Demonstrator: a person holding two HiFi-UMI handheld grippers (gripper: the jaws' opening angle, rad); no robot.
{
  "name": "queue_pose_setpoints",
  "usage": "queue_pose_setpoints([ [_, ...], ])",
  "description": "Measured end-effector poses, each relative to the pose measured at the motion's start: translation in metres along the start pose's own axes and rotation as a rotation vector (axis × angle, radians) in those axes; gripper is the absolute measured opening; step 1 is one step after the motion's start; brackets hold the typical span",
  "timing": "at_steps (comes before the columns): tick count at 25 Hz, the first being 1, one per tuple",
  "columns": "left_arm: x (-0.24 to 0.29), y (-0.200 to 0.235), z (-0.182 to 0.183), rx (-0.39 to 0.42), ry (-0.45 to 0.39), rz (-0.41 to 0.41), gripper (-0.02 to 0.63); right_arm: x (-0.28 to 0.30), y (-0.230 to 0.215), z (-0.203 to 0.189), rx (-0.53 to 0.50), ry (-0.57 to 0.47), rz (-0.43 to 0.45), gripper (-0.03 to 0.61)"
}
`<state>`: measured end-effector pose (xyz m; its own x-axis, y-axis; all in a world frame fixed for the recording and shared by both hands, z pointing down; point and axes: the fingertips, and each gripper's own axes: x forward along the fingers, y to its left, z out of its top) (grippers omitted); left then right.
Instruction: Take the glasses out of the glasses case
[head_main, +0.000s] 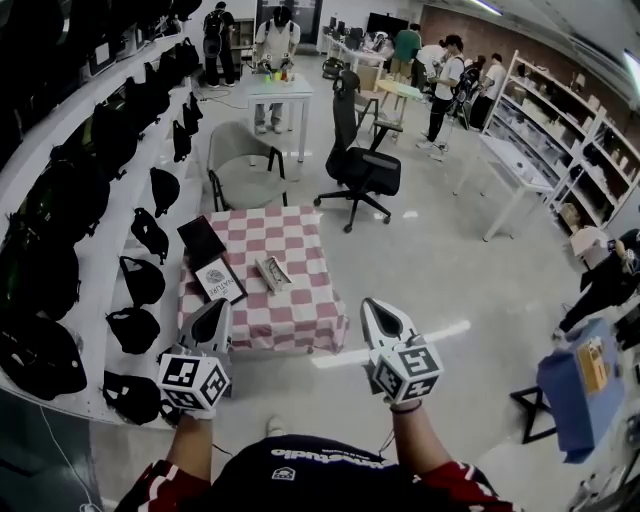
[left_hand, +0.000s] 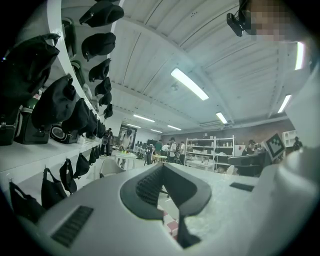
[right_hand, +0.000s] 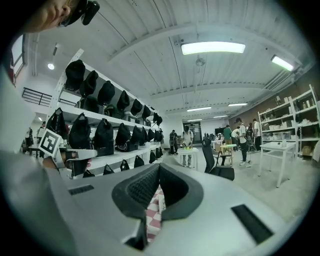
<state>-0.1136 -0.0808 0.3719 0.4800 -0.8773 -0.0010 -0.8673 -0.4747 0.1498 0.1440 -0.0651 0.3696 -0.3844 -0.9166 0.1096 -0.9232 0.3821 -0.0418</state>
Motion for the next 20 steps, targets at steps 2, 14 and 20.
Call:
queue_pose_setpoints([
  [2, 0.009, 0.009, 0.001, -0.003, 0.0, -0.01, 0.006, 0.01, 0.0, 0.002, -0.004, 0.004, -0.012, 0.003],
  [14, 0.038, 0.063, -0.001, -0.005, -0.014, -0.041, 0.006, 0.066, 0.016, 0.011, -0.04, 0.021, -0.041, 0.003],
  [20, 0.042, 0.079, 0.002, -0.004, -0.026, -0.043, 0.006, 0.083, 0.029, 0.005, -0.06, 0.038, -0.014, 0.003],
])
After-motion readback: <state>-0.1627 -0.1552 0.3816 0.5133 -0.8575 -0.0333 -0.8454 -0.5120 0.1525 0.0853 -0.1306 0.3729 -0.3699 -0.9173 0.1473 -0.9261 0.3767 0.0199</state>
